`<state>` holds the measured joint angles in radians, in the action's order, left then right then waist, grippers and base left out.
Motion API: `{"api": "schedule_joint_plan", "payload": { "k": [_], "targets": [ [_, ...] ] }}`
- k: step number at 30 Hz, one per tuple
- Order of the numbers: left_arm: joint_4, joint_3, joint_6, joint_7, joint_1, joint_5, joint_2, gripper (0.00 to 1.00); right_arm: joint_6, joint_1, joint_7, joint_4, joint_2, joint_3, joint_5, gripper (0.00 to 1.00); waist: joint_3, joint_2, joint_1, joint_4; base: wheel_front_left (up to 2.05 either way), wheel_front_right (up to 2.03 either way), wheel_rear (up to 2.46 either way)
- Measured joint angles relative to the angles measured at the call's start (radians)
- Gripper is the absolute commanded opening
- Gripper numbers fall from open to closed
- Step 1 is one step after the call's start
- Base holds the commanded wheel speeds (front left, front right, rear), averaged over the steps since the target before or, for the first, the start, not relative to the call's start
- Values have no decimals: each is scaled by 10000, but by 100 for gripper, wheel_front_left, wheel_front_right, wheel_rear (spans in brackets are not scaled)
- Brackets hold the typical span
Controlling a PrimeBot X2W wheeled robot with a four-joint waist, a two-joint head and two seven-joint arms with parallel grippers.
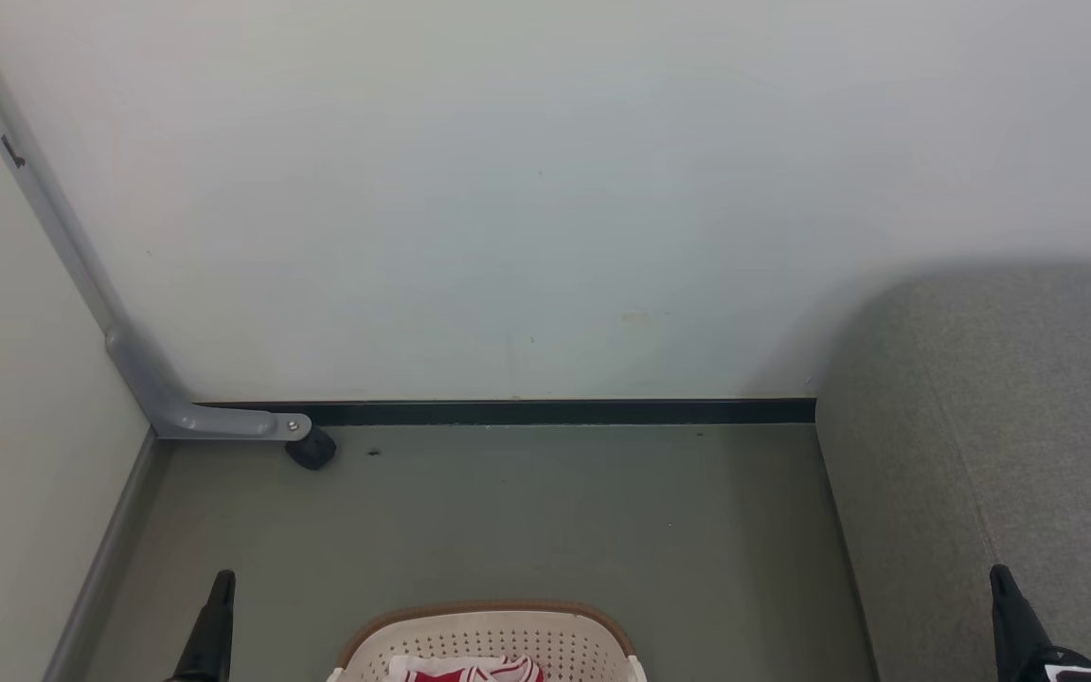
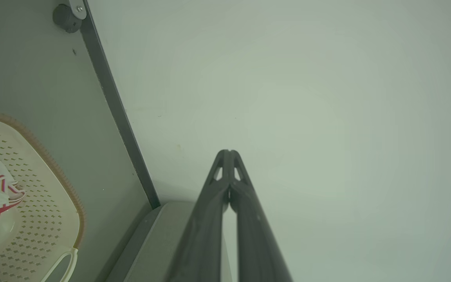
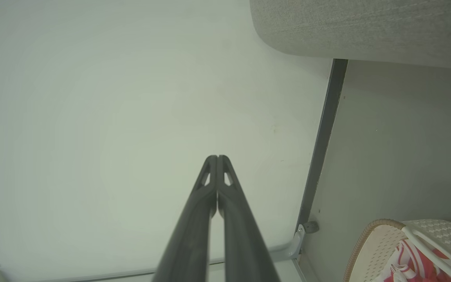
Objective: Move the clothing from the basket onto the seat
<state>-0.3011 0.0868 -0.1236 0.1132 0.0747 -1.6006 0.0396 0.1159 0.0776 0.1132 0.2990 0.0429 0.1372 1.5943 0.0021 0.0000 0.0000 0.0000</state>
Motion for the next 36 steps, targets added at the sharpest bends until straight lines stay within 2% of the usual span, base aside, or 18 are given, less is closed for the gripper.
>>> {"api": "schedule_joint_plan", "payload": {
  "k": [14,15,33,36],
  "targets": [
    [-263,-17,10,-2,-181,0,-61,0,-17,-196,-2,274,-73,-19,-6,0,0,0,0,0,0,0,0],
    [-387,-19,10,-2,-283,0,-92,100,-17,-307,-2,389,-111,-27,-6,100,0,0,0,0,0,0,0],
    [-589,-138,13,-550,-566,61,-127,100,-33,-569,-546,453,-205,-286,-512,100,-59,0,0,33,0,0,0],
    [-570,-113,13,-702,-565,104,-127,100,-119,-569,-671,353,-205,-318,-706,100,-74,0,0,45,0,0,0]
  ]
}}
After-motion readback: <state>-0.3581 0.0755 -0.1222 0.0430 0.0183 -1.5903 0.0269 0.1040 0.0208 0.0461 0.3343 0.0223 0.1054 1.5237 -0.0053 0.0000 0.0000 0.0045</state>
